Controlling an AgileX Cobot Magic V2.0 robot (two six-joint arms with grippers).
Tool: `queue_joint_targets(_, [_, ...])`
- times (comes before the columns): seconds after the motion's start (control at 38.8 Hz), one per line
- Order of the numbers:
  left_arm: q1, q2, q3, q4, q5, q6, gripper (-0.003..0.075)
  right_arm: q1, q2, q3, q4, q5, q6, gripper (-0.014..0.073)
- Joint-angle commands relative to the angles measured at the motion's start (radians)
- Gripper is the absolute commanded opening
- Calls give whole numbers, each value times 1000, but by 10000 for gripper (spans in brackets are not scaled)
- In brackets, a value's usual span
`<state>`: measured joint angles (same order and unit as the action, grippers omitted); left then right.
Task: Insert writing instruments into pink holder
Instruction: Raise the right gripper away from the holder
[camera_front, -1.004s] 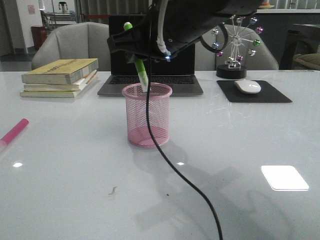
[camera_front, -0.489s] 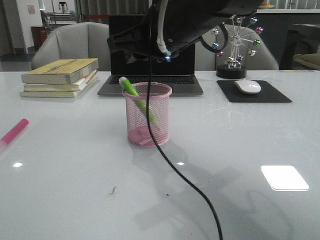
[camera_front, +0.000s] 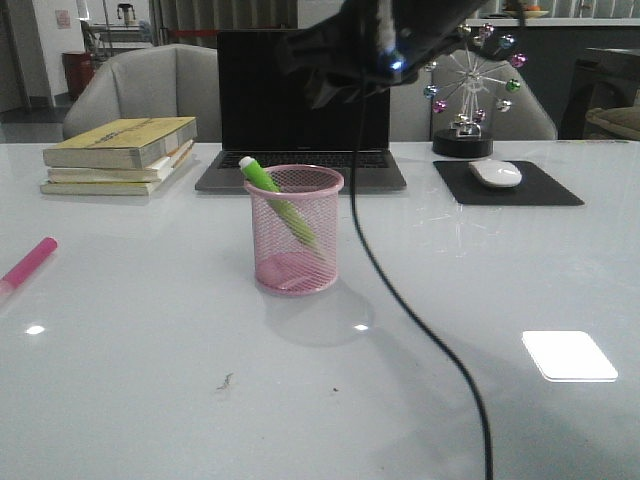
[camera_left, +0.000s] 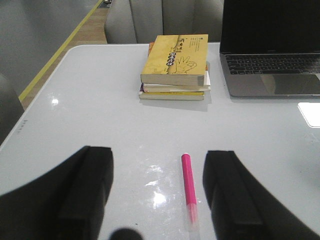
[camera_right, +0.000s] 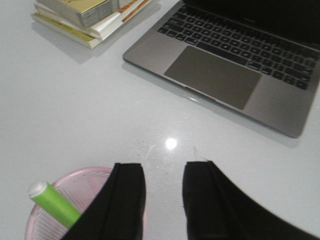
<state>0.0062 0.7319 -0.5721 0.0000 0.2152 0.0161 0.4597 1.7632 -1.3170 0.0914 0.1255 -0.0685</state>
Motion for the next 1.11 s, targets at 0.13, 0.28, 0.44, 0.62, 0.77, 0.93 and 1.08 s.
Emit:
queue_joint_targets(0.13, [-6,1,-38,0,-84,-3,445,-123,-213,-27,-19,51,-11,335])
queue_joint_targets(0.28, [-6,1,-38,0,-116,-3,445,-222,-300,-26,-62,189,-11,335])
queue_joint_targets(0.44, [-6,1,-38,0,-135,-3,445,-303,-391,16,-98,257,-11,335])
queue_joint_targets(0.62, [-6,1,-38,0,-135,-3,445,-382,-514,144,-98,268,-11,335])
queue_joint_targets(0.77, [-6,1,-38,0,-135,-3,445,-427,-640,310,-98,251,-11,335])
queue_joint_targets(0.93, [-6,1,-38,0,-135,-3,445,-435,-764,446,-98,258,-11,335])
queue_joint_targets(1.08, [-6,1,-38,0,-133,-3,445,-435,-827,527,-98,310,-11,335])
